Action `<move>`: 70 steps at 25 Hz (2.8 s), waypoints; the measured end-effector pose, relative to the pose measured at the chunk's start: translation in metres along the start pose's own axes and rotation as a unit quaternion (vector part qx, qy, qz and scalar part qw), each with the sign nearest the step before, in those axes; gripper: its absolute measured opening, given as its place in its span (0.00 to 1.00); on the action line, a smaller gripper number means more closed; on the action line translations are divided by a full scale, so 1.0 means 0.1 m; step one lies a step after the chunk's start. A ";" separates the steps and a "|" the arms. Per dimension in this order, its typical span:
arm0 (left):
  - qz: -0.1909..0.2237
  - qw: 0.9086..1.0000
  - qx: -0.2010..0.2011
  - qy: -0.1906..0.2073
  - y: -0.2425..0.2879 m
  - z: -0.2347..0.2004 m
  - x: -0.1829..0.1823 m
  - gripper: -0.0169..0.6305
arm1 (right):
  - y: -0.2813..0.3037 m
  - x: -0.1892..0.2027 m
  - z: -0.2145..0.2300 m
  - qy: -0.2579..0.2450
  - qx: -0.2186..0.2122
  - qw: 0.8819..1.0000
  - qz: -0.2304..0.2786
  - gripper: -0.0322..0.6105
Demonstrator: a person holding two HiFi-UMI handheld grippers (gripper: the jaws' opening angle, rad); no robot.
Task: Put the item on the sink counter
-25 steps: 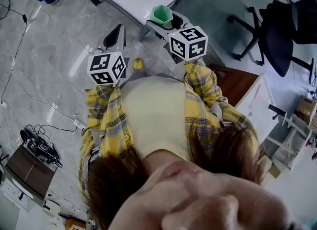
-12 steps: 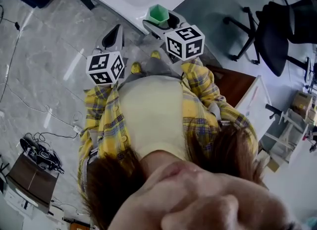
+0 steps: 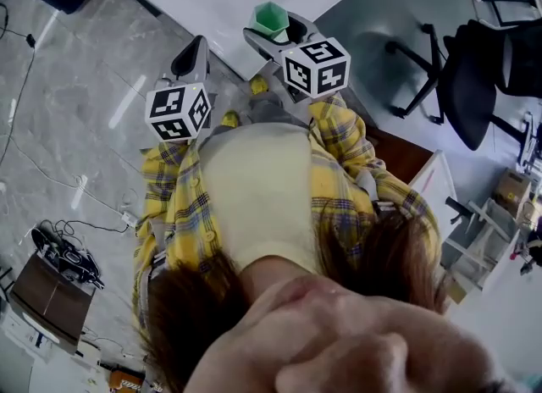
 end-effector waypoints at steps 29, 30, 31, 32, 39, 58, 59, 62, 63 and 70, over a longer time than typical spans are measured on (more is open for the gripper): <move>-0.025 0.998 -0.062 -0.020 1.05 -0.12 -0.24 0.02 | 0.49 -0.83 1.47 -0.027 0.048 0.998 0.014 0.56; -0.027 0.997 -0.063 -0.020 1.07 -0.11 -0.24 0.02 | 0.50 -0.84 1.51 -0.035 0.053 0.998 0.015 0.56; -0.028 0.997 -0.064 -0.020 1.09 -0.11 -0.24 0.02 | 0.51 -0.85 1.55 -0.040 0.057 0.997 0.015 0.56; -0.029 0.997 -0.064 -0.020 1.11 -0.10 -0.25 0.02 | 0.51 -0.86 1.58 -0.042 0.061 0.997 0.015 0.56; -0.038 0.997 -0.071 -0.020 1.17 -0.11 -0.21 0.02 | 0.58 -0.85 1.80 -0.068 0.095 0.993 0.016 0.56; -0.044 0.996 -0.071 -0.017 1.20 -0.09 -0.22 0.02 | 0.63 -0.78 1.98 -0.118 0.119 0.985 0.040 0.56; -0.043 0.996 -0.071 -0.016 1.19 -0.08 -0.22 0.02 | 0.62 -0.77 1.98 -0.118 0.118 0.985 0.041 0.56; -0.042 0.997 -0.068 -0.014 1.19 -0.07 -0.22 0.02 | 0.62 -0.76 1.99 -0.114 0.120 0.985 0.042 0.56; -0.042 0.997 -0.066 -0.013 1.19 -0.06 -0.22 0.02 | 0.61 -0.76 1.99 -0.113 0.121 0.985 0.041 0.56; -0.037 0.997 -0.061 -0.008 1.15 -0.03 -0.25 0.02 | 0.58 -0.74 1.96 -0.108 0.121 0.986 0.037 0.56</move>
Point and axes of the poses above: the fingertips, and each gripper's own axes: y forward along the fingers, z to its right, x out of its underside, the point moved 5 cm from there along -y, backward along the fingers, and after that the axes turned 14 degrees about y, right-handed, at the moved point
